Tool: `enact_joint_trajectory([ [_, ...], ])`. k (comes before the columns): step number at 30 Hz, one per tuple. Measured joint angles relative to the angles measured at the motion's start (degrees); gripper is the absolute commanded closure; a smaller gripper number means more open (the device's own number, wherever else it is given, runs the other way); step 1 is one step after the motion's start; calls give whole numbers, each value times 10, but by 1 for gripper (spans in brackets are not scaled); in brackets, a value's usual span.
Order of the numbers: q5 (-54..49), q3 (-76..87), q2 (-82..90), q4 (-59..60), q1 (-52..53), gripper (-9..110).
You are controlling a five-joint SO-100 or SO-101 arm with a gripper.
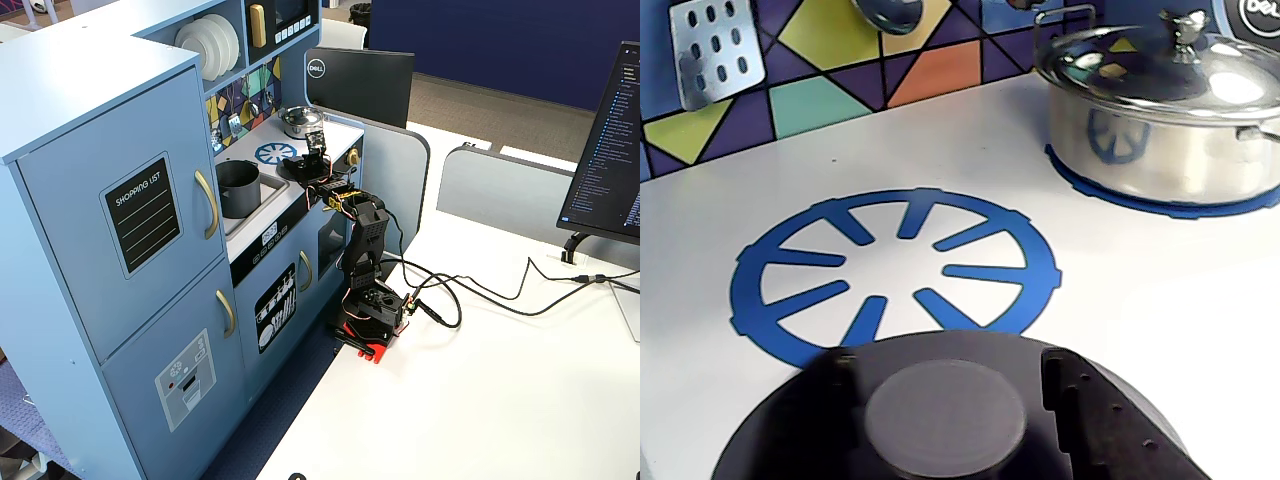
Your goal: Pick up the lid from the counter and put it on the gray recipient
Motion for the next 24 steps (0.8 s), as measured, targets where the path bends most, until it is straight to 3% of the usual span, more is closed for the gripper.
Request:
enact_joint_trajectory([
  [13, -13, -10, -2, -10, -15, 101],
  [24, -11, -143, -2, 20, -27, 102],
])
